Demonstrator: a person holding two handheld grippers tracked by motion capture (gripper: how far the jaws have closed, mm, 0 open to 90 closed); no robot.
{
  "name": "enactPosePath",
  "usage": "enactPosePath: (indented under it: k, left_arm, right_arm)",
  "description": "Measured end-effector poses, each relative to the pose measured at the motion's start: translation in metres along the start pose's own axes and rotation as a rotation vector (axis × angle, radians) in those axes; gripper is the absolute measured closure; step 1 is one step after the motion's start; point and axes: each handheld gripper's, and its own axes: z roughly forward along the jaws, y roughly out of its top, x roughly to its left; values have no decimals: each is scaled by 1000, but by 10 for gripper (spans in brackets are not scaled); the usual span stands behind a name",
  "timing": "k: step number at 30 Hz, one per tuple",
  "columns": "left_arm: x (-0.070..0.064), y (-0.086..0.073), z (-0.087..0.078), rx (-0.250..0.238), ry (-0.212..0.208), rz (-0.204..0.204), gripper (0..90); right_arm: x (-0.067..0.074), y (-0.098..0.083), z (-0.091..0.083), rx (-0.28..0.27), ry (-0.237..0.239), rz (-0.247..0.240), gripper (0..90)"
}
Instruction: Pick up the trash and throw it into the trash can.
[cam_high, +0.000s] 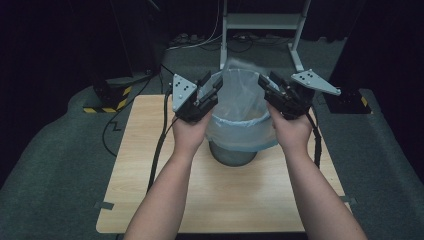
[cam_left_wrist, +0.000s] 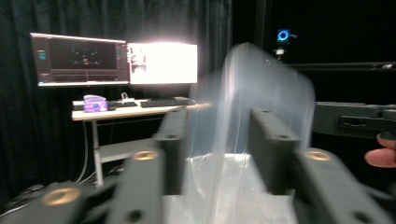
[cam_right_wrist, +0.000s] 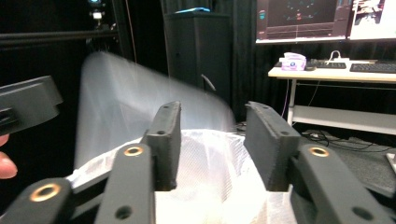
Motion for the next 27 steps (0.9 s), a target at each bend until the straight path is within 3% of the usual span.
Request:
enactPosePath:
  k: [7,16,27]
  left_arm:
    - [1,-2,-7,20,-2,10,563]
    - [12,-8,-21,39,23,10,565]
    - [31,-19,-49,111,75,24,504]
  right_arm:
    - [0,-4,-2,10,1,-2,541]
    - [3,-9,-10,17,17,-28,489]
    - [-7,-26,-34,34,-23,-86,410]
